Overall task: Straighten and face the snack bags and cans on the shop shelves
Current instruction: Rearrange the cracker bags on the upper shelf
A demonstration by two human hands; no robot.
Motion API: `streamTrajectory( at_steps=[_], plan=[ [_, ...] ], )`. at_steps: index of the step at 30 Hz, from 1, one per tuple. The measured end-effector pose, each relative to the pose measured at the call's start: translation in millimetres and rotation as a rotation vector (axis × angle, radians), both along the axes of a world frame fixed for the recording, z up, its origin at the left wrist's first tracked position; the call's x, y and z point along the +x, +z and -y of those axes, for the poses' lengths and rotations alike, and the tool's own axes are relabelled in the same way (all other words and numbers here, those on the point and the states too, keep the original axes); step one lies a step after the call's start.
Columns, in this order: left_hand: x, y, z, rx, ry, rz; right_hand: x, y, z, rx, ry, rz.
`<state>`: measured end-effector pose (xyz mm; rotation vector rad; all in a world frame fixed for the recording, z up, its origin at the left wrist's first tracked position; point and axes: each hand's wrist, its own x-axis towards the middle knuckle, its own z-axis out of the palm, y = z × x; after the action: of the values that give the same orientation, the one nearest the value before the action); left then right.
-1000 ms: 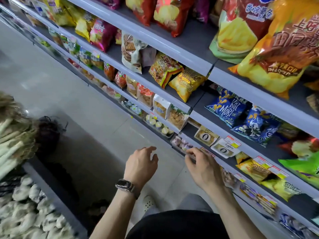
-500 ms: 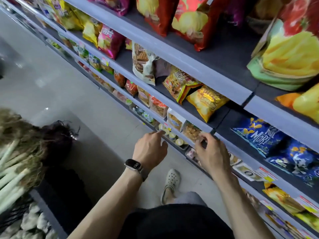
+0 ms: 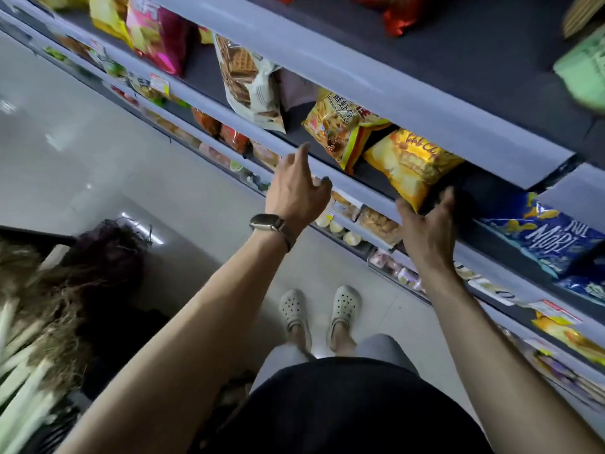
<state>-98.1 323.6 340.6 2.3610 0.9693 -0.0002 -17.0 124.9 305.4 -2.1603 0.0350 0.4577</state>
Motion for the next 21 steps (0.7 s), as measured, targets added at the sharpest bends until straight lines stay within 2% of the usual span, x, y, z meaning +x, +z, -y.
streamTrajectory(
  at_steps=[5, 14, 17, 21],
  plan=[
    [50, -18, -43, -0.017, -0.024, 0.16, 15, -10, -18, 0.082, -0.112, 0.016],
    [90, -50, -88, -0.133, -0.069, 0.282, 36, -30, -45, 0.178, -0.375, 0.103],
    [93, -50, -97, -0.113, -0.176, 0.268, 49, -33, -46, 0.215, -0.464, 0.111],
    [90, -47, -100, -0.066, -0.222, 0.208, 51, -37, -42, 0.227, -0.446, 0.089]
  ],
)
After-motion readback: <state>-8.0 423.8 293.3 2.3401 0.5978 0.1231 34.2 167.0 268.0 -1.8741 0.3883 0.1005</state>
